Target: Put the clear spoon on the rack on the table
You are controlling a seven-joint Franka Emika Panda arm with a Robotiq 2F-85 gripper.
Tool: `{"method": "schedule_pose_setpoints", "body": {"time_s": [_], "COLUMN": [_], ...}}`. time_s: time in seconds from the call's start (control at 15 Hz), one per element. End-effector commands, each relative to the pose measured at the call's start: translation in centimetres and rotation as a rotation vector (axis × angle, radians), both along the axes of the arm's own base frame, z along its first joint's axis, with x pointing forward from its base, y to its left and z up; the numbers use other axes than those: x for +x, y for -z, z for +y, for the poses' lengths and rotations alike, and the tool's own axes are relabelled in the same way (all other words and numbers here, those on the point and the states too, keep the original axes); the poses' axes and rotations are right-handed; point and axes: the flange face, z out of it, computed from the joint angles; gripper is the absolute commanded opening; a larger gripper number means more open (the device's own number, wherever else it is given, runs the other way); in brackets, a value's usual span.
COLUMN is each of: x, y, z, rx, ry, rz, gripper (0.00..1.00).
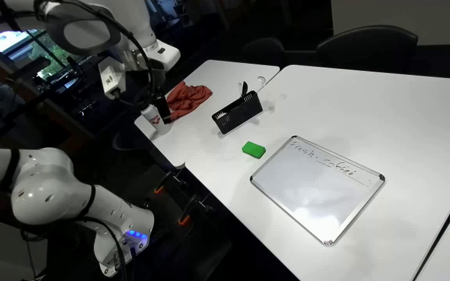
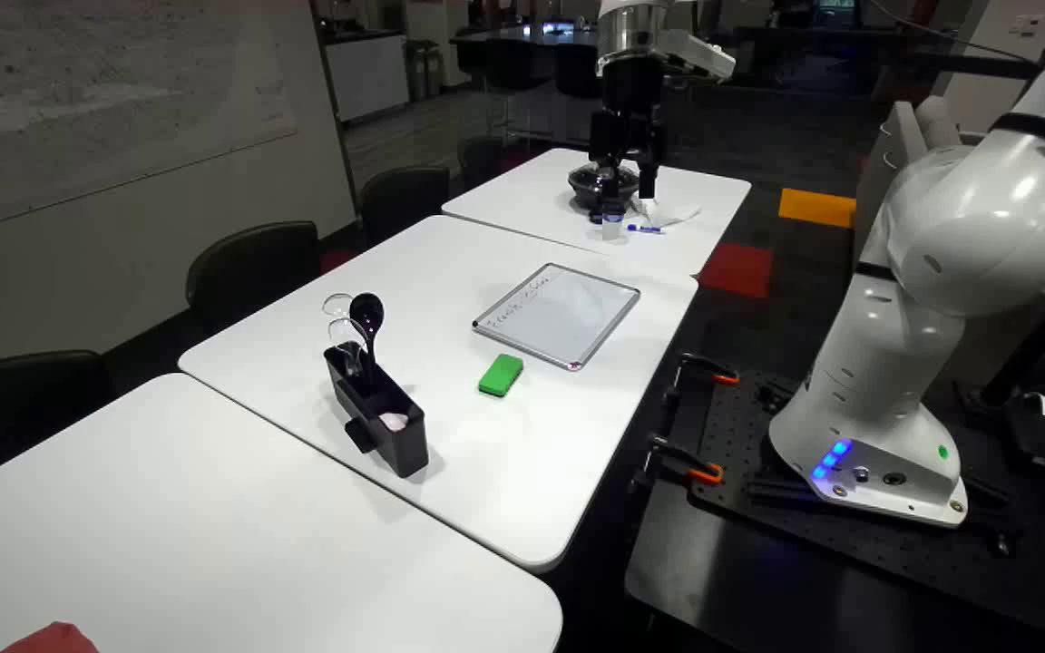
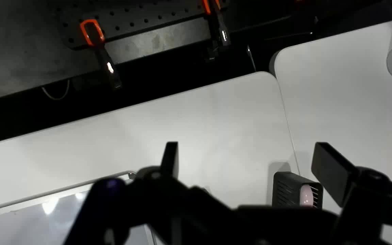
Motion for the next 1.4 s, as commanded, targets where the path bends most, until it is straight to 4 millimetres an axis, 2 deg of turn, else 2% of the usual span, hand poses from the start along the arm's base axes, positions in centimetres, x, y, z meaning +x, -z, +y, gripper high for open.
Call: {"method": "schedule_pose_setpoints", "body": {"time_s": [0.0, 0.47, 0.67, 0.87, 1.07, 1.2, 1.27, 1.33], "x": [0.0, 0.0, 2.9, 6.6, 10.0, 11.9, 12.3, 10.2], "y": [-0.1, -0.1, -0.1, 0.1, 1.6, 3.3, 3.6, 3.0], "z": [0.0, 0.0, 3.8, 9.2, 13.7, 15.3, 15.8, 15.7], "rx": [0.0, 0.0, -0.062, -0.13, -0.236, -0.322, -0.384, -0.328], "ry": [0.0, 0.0, 0.125, 0.267, 0.384, 0.436, 0.443, 0.398], "rz": [0.001, 0.001, -0.07, -0.18, -0.253, -0.279, -0.278, -0.276], "gripper": [1.0, 1.0, 1.0, 1.0, 1.0, 1.0, 1.0, 1.0]}}
